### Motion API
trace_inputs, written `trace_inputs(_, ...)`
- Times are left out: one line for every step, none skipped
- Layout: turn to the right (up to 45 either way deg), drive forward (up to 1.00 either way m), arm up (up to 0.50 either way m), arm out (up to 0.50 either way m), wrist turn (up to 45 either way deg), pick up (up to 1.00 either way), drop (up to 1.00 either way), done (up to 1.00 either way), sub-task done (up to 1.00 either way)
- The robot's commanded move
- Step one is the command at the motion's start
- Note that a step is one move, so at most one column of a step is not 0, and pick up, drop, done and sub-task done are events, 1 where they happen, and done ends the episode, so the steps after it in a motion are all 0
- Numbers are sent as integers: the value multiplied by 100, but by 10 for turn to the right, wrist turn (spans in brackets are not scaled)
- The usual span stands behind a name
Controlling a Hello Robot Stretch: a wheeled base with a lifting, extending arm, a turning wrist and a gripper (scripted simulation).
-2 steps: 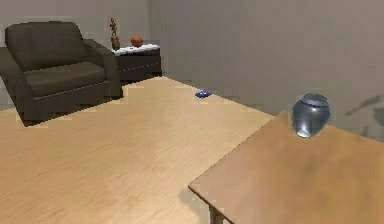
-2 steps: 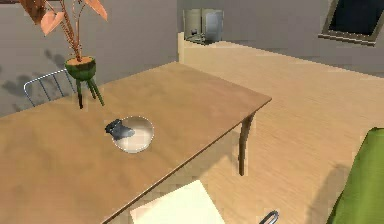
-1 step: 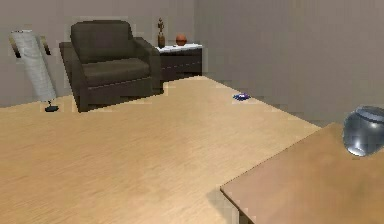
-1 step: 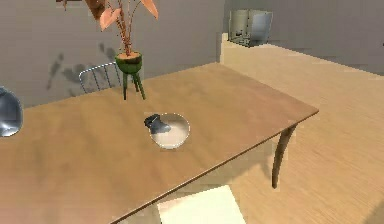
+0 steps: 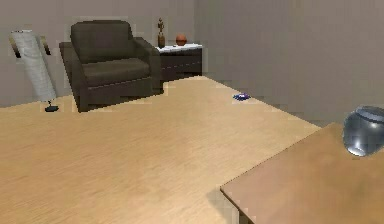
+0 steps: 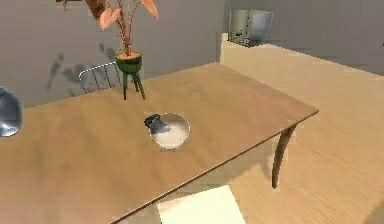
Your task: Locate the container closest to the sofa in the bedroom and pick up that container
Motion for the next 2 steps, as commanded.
trace_inputs(0, 0, 38, 0, 0, 0, 0, 0, 0)
trace_inputs(0, 0, 0, 36, 0, 0, 0, 0, 0)
